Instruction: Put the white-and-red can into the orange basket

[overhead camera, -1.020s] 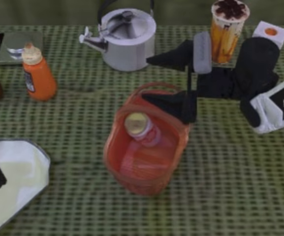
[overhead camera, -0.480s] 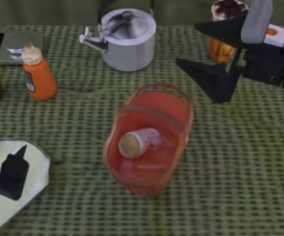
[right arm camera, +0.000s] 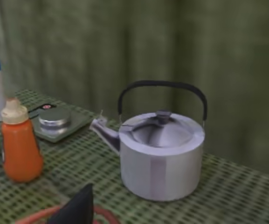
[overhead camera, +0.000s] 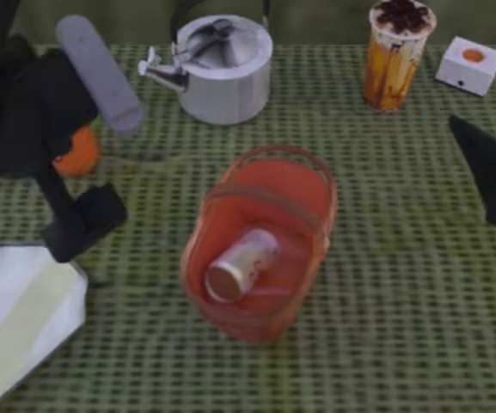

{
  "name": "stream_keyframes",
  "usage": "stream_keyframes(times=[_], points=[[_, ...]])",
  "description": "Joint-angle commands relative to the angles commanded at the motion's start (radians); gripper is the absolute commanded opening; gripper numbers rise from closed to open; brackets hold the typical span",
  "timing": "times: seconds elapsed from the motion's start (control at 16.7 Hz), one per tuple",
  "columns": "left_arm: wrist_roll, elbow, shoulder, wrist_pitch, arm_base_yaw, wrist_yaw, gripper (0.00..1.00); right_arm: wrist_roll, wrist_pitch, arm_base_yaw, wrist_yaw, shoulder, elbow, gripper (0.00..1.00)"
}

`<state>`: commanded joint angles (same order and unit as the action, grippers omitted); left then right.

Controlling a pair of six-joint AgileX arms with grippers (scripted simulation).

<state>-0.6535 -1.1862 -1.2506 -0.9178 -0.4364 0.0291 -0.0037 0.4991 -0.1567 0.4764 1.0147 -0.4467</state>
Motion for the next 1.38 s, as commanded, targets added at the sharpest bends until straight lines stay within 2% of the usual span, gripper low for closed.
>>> stream_keyframes(times=[0.24, 0.42, 0.54, 0.66, 0.78, 0.9, 1.38], points=[[-0.201, -0.372, -0.348, -0.203, -0.109, -0.012, 1.00, 0.001, -0.203, 0.055, -0.192, -0.382, 0.185, 1.00], [-0.331, -0.605, -0.588, -0.337, -0.177, -0.020, 1.00, 0.001, -0.329, 0.090, -0.312, -0.635, 0.298, 1.00], [-0.403, -0.729, -0.727, -0.413, -0.213, -0.023, 1.00, 0.001, -0.396, 0.111, -0.376, -0.779, 0.358, 1.00], [-0.460, -0.826, -0.841, -0.475, -0.242, -0.025, 1.00, 0.002, -0.445, 0.127, -0.424, -0.890, 0.401, 1.00], [-0.501, -0.893, -0.924, -0.520, -0.262, -0.026, 1.00, 0.003, -0.480, 0.139, -0.458, -0.971, 0.431, 1.00], [-0.522, -0.924, -0.965, -0.542, -0.271, -0.026, 1.00, 0.004, -0.497, 0.146, -0.474, -1.009, 0.445, 1.00], [-0.526, -0.892, -0.967, -0.514, -0.271, -0.026, 1.00, 0.004, -0.499, 0.147, -0.476, -1.015, 0.447, 1.00]])
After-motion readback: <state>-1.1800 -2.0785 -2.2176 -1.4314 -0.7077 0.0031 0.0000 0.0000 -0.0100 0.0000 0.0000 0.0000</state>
